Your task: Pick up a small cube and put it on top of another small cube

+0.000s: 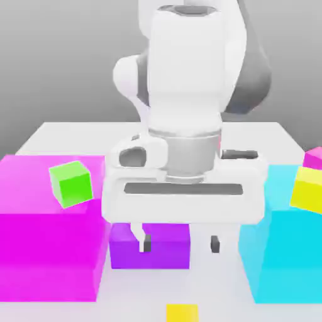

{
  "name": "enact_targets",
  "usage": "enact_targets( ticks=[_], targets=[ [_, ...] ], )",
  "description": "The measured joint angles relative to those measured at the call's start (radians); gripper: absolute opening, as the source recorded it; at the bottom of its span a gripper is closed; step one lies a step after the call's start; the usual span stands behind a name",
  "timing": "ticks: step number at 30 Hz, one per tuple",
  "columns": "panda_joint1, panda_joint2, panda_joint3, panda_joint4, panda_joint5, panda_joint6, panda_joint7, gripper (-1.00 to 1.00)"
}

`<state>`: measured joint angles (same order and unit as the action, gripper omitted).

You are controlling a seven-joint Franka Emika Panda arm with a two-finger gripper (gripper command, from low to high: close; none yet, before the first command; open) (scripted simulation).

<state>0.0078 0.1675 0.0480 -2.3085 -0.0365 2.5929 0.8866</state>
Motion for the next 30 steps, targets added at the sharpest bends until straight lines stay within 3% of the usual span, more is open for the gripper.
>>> enact_targets(
  ticks=[8,9,17,30],
  targets=[
    [0.015,0.29,-0.007,0.023,-0.01,0.15,0.018,0.0],
    [0.017,0.317,-0.009,0.028,-0.012,0.172,0.02,-1.0],
    [0.014,0.296,-0.007,0.024,-0.011,0.155,0.019,-1.0],
    [-0.117,-0.162,-0.084,-0.029,-0.003,-0.25,0.063,-1.0]
  ],
)
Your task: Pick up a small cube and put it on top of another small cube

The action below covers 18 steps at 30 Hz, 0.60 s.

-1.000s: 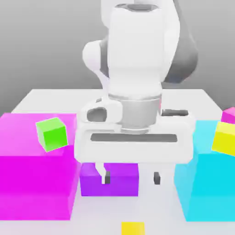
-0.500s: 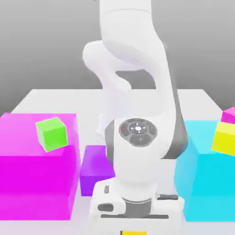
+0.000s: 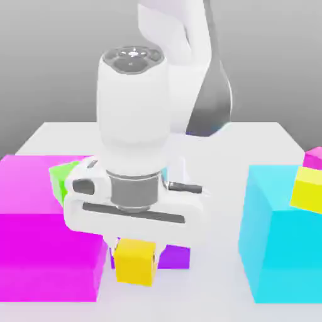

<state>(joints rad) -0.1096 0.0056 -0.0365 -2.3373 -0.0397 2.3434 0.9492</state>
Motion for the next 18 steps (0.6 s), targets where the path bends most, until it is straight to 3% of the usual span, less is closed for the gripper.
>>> enact_targets(
  ticks=[10,14,15,18],
  targets=[
    [-0.12,-0.357,-0.075,-0.033,-0.002,-0.323,0.058,-1.0],
    [-0.134,-0.339,-0.085,-0.123,0.0,-0.214,0.059,-1.0],
    [-0.135,-0.331,-0.086,-0.14,0.0,-0.19,0.058,1.0],
    [-0.135,-0.331,-0.086,-0.14,0.0,-0.19,0.058,1.0]
  ],
)
